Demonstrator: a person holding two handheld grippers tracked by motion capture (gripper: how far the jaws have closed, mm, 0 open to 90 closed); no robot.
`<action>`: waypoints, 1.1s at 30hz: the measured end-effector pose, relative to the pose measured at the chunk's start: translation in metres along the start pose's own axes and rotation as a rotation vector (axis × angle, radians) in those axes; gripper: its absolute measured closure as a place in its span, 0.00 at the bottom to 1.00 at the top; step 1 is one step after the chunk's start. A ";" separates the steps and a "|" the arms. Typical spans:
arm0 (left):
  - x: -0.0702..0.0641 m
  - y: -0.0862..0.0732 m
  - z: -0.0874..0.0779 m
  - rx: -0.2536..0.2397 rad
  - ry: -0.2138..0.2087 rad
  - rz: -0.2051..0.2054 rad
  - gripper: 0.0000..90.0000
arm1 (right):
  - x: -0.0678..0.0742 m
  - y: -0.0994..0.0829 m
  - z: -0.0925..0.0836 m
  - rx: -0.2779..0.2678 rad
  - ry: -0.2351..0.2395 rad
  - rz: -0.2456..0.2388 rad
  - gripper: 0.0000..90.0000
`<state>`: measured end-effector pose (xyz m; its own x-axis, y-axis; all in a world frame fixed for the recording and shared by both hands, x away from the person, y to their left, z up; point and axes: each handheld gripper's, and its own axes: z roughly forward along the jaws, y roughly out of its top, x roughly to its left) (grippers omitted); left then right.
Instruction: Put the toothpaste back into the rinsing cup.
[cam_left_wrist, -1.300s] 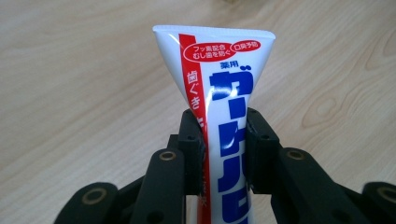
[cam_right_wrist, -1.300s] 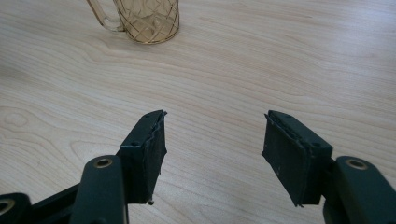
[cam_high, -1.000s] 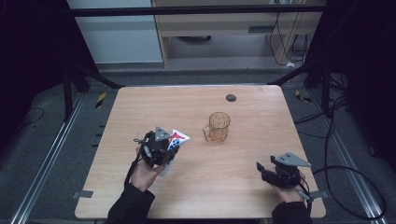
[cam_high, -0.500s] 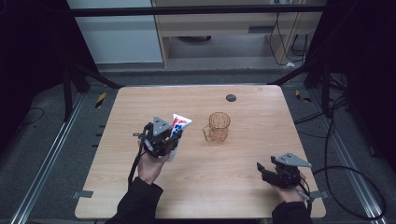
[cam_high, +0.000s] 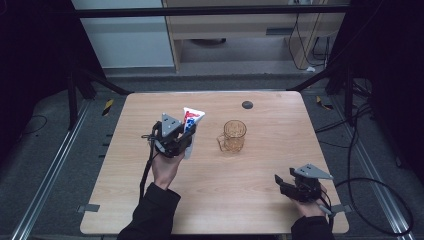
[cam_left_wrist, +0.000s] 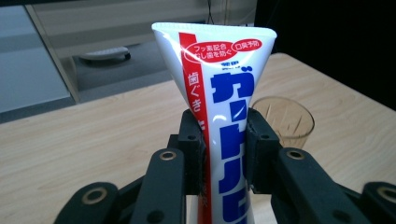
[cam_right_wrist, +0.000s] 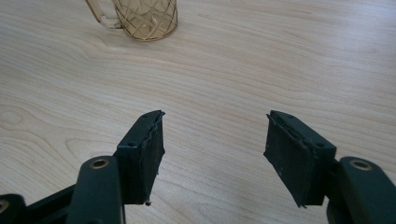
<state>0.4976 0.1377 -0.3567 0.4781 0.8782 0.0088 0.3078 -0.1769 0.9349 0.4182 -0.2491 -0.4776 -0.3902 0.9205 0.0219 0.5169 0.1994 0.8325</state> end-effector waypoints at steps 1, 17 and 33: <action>0.000 0.001 0.001 -0.014 0.002 -0.007 0.79 | 0.000 0.000 0.000 0.000 0.001 0.001 0.41; -0.003 0.023 0.028 -0.157 0.010 -0.079 0.79 | -0.001 -0.001 0.000 -0.006 0.003 0.009 0.41; -0.013 0.038 0.063 -0.240 0.020 -0.106 0.79 | -0.002 -0.001 0.001 -0.015 0.000 0.005 0.41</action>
<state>0.5549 0.0921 -0.3436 0.4364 0.8954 -0.0885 0.1504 0.0243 0.9883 0.4190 -0.2513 -0.4791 -0.3880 0.9213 0.0258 0.5069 0.1899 0.8408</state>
